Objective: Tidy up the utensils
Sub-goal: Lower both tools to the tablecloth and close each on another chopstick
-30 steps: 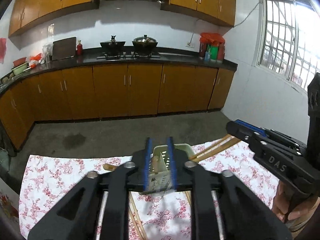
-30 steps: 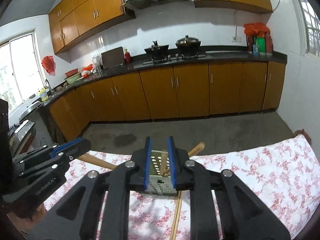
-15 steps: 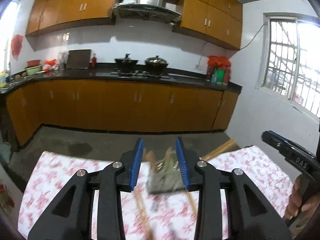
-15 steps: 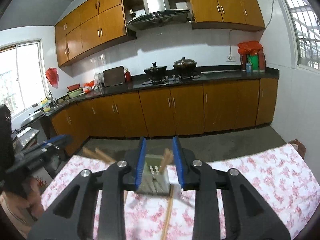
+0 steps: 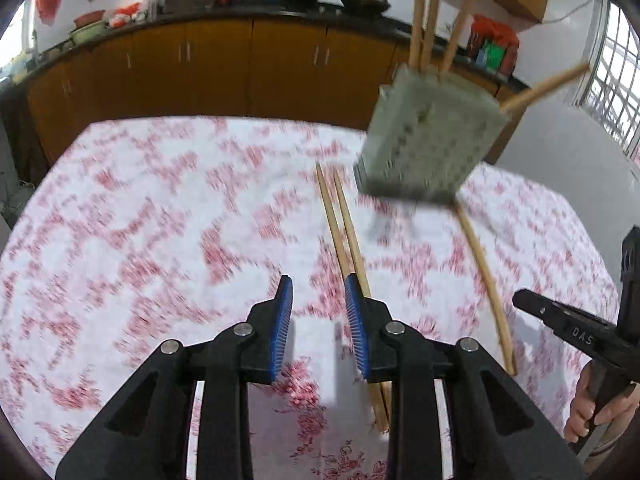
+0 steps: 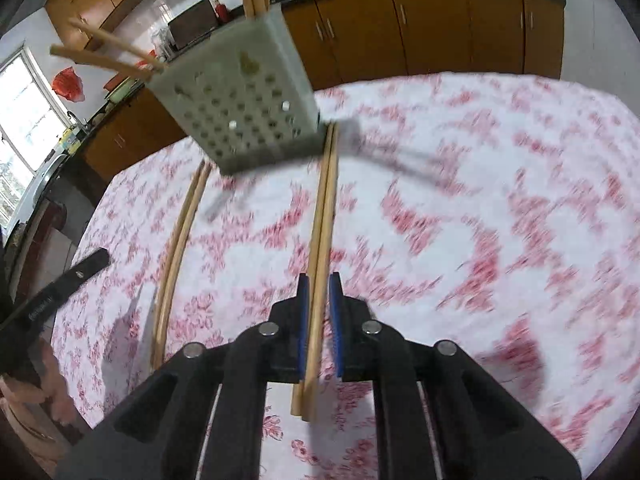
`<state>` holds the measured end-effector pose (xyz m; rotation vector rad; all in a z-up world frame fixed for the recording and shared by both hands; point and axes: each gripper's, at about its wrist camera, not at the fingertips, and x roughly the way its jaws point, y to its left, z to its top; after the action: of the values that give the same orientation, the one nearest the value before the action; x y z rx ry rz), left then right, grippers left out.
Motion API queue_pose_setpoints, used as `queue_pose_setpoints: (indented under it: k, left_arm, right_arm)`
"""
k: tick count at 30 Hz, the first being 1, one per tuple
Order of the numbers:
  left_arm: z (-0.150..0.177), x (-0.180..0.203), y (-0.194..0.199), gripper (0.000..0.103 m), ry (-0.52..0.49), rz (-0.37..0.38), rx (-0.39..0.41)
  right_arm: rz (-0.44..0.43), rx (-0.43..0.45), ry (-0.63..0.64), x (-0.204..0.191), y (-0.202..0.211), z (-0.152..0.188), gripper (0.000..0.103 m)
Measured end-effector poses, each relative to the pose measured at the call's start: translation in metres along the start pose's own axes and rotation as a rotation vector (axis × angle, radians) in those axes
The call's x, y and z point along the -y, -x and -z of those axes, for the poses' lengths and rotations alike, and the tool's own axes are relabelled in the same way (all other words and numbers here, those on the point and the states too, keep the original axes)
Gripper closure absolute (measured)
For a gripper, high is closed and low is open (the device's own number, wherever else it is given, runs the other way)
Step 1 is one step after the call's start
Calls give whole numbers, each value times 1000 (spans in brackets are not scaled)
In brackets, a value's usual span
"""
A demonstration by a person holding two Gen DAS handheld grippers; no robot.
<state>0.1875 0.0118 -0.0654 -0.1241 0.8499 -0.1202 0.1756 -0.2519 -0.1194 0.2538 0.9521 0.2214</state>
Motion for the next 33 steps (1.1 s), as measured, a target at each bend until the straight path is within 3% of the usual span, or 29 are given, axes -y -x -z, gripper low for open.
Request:
queue_pose_setpoints:
  k: [7, 12, 26, 29, 33]
  left_arm:
    - [15, 11, -18, 77, -18, 9, -38]
    - [15, 15, -25, 79, -27, 9, -49]
    - [27, 24, -38, 87, -74, 5, -82]
    - [31, 29, -41, 94, -110, -39, -66]
    - [28, 23, -44, 95, -113, -73, -57]
  right_arm:
    - [39, -9, 28, 0, -11, 1, 93]
    - [126, 6, 53, 1, -14, -1, 95]
    - [150, 19, 69, 4, -9, 3, 94]
    - [162, 26, 84, 2, -10, 5, 94]
    - [195, 38, 134, -4, -10, 6, 95]
